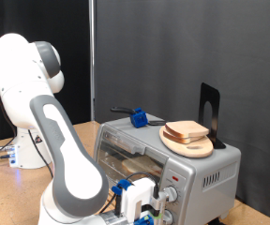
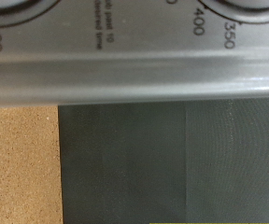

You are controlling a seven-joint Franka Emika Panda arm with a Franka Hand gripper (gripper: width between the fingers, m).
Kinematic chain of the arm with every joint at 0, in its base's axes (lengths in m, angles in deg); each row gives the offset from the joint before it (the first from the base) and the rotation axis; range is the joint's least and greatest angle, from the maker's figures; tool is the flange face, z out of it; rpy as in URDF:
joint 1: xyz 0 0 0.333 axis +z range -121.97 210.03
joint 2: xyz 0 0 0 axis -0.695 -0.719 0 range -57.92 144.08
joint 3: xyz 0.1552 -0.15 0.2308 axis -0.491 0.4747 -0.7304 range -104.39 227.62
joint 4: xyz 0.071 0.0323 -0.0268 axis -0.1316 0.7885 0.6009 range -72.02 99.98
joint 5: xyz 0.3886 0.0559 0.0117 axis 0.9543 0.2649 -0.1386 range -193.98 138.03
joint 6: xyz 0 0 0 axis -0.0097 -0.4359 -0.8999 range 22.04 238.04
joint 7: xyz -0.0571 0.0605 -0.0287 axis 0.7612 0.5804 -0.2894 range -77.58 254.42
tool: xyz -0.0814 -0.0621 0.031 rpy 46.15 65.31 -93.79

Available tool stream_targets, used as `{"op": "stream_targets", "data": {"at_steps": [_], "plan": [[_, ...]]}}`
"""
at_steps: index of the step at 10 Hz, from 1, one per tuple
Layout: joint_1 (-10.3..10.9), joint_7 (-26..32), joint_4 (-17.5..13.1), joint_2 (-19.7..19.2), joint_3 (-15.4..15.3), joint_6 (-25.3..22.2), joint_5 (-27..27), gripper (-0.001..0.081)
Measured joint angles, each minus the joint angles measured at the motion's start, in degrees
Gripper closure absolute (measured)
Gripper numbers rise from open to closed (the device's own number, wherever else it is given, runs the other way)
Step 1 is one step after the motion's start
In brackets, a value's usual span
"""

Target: Make a piece of toast with the oven

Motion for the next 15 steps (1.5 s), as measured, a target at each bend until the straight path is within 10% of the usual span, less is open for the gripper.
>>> {"op": "stream_targets", "data": {"at_steps": [5,10,15], "plan": [[-0.02,0.00,0.11,0.10,-0.06,0.31,0.46,0.0147],[0.05,0.00,1.41,0.07,-0.07,3.47,0.45,0.0698],[0.05,-0.71,1.56,0.09,-0.04,3.91,0.03,0.0799]]}}
